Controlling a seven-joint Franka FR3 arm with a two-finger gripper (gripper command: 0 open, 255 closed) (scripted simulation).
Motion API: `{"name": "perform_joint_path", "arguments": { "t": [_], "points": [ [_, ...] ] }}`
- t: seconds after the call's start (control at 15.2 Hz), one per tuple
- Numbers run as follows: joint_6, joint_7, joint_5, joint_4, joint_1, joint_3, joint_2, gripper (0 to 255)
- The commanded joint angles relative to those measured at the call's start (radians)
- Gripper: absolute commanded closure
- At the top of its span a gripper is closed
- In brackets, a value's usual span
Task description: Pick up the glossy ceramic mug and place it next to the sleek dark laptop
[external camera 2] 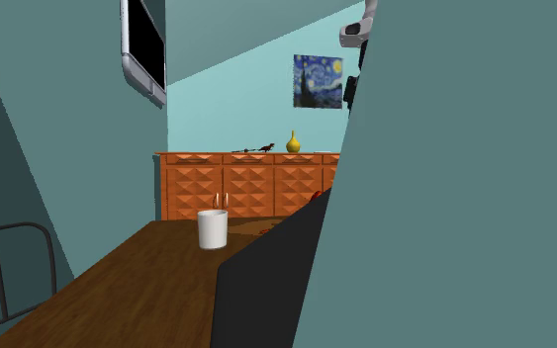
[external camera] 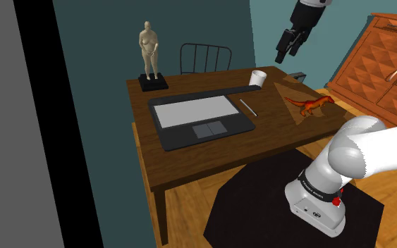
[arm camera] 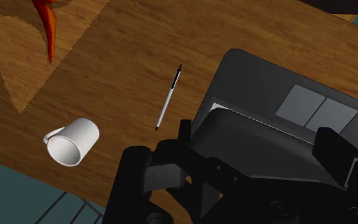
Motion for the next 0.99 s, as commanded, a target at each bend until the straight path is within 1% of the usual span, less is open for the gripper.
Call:
{"name": "perform_joint_path", "arguments": {
  "t": [0.0, 0.46, 0.92],
  "points": [
    [0.0, 0.0, 0.0, 0.0, 0.0, 0.0, 0.0, 0],
    [0.181, -0.079, -0.052, -0.018, -0.031, -0.115, 0.153, 0],
    [0.349, -0.164, -0.066, 0.025, -0.05, -0.228, 0.355, 0]
  ]
}}
